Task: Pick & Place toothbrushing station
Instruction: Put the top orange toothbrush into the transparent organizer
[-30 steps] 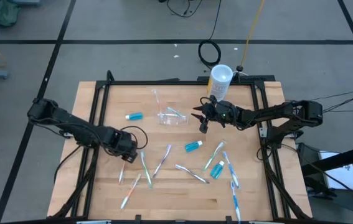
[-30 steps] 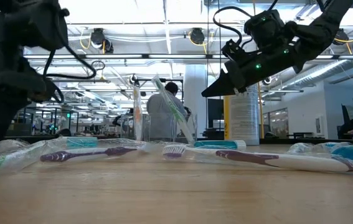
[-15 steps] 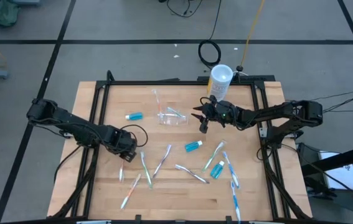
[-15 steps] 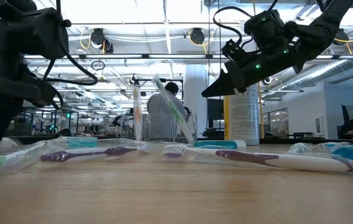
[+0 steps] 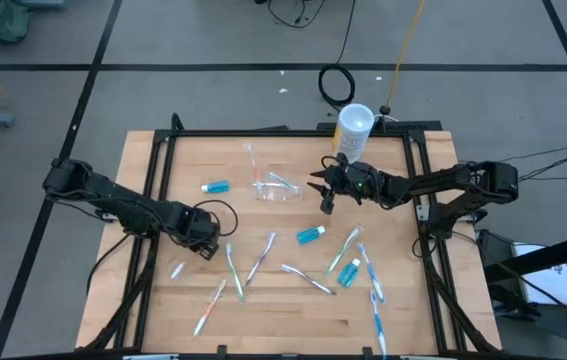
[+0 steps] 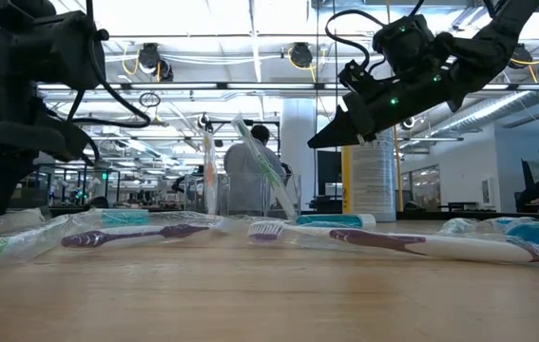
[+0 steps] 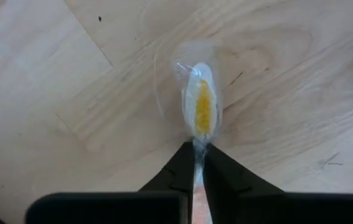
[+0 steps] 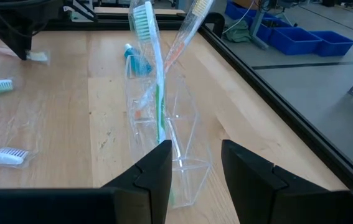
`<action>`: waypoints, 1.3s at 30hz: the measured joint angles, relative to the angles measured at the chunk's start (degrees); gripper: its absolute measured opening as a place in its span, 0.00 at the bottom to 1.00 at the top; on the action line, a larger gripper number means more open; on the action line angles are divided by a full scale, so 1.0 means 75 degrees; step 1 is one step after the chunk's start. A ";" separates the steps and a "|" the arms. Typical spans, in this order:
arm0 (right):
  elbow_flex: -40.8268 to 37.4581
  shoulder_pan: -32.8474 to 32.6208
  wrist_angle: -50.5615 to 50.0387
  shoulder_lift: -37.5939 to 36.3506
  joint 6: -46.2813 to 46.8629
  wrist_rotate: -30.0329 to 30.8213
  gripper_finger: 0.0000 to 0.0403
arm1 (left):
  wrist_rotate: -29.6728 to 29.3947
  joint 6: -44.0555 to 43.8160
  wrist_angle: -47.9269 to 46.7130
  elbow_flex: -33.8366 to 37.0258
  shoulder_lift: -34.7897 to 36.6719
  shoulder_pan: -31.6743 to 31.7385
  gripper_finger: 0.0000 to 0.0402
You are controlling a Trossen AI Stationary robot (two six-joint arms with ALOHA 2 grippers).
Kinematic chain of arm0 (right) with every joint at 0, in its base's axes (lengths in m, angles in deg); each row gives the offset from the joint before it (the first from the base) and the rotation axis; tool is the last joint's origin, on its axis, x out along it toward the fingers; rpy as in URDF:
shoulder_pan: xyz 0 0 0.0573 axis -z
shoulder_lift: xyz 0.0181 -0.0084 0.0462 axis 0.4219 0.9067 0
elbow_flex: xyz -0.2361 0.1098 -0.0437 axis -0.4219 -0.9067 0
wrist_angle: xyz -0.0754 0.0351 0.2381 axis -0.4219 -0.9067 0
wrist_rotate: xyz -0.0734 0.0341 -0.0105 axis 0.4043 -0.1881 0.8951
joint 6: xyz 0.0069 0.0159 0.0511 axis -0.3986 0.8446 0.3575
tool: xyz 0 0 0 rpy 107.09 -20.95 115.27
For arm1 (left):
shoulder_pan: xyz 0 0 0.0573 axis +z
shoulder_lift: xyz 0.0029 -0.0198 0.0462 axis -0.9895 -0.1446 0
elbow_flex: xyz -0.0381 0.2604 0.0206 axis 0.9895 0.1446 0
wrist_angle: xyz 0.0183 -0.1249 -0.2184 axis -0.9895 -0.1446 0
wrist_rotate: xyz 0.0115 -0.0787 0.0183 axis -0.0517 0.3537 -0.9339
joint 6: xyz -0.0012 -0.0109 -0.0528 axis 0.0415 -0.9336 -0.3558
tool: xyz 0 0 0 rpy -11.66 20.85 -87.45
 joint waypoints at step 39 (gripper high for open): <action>0.0000 0.0000 0.0000 0.0000 0.0000 0.0000 0.32 | -0.4321 0.6292 0.5164 -0.2050 -0.0006 0.0009 0.06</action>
